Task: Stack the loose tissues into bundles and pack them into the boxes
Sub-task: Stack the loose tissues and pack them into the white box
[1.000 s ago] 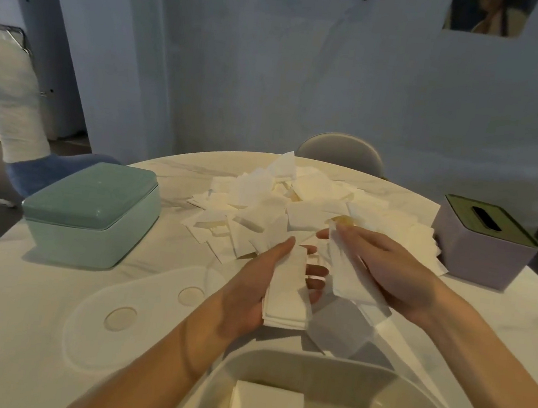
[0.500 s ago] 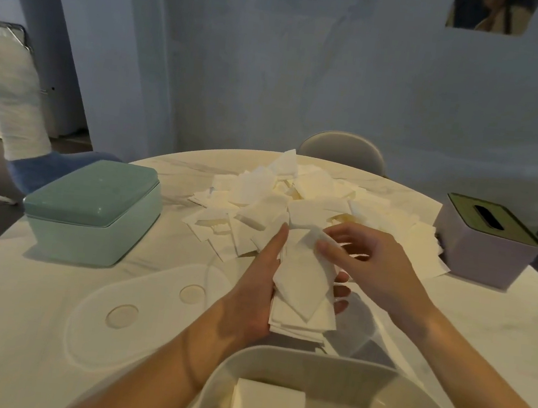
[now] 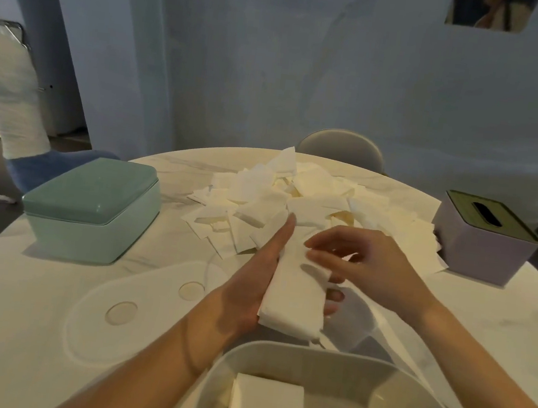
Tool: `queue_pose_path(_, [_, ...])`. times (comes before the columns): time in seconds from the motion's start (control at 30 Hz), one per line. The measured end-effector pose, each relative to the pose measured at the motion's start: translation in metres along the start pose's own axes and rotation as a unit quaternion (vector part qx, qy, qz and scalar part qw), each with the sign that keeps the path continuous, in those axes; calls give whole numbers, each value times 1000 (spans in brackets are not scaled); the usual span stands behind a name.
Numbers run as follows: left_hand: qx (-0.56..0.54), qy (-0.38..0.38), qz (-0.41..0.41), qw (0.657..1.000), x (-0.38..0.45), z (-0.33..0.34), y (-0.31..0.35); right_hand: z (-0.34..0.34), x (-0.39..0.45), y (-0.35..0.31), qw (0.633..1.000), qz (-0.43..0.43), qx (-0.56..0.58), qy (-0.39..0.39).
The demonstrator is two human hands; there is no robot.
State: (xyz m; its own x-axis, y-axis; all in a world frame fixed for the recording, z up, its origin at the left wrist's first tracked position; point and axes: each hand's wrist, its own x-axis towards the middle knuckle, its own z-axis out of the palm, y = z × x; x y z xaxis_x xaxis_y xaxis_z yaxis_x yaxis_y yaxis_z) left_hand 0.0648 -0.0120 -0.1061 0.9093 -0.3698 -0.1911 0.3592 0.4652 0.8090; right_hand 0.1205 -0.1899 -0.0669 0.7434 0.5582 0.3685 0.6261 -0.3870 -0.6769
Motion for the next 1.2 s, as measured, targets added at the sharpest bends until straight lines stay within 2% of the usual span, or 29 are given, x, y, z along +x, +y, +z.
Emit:
queue_pose_path(0.07, [6, 12, 9, 1000, 1, -2, 3, -13, 2, 9, 998, 53, -37, 8])
queue_pose_path(0.1, [-18, 34, 18, 999, 4, -6, 4, -20, 2, 13, 991, 101, -82, -25])
queue_pose_path(0.2, [-91, 94, 34, 991, 6, -17, 10, -26, -3, 21, 919, 238, -233, -211])
queue_pose_path(0.27, [-88, 129, 23, 987, 8, -23, 12, -24, -6, 20, 894, 258, -249, -268])
queue_pose_path(0.4, [-96, 164, 36, 981, 10, -26, 12, -23, -10, 8, 888, 211, -269, -307])
queue_pose_path(0.47, [-94, 172, 46, 980, 8, -23, 13, -22, -10, 9, 907, 166, -237, -305])
queue_pose_path(0.6, [-48, 158, 61, 984, 6, -17, 13, -25, -6, 8, 960, 70, -78, -260])
queue_pose_path(0.77, [18, 57, 29, 998, 3, -4, 4, -18, -7, -10, 983, -15, 77, -167])
queue_pose_path(0.87, [35, -10, 13, 999, 3, 2, -1, 0, -6, -7, 994, -55, 47, -78])
queue_pose_path(0.93, [26, -29, 20, 999, 2, 4, -2, 9, -5, -4, 998, -55, 35, -21])
queue_pose_path(1.0, [21, -17, 33, 999, 0, 4, 0, 8, -2, 3, 997, -56, 36, 34])
queue_pose_path(1.07, [32, 29, 37, 998, 1, -3, 2, -1, 2, 17, 996, -52, -18, 67])
queue_pose_path(1.1, [31, 55, 41, 997, 1, -6, 4, -7, 3, 27, 996, -30, -69, 56])
queue_pose_path(1.2, [-22, 88, 59, 994, -1, -13, 10, -13, 2, 49, 974, 77, -209, -50])
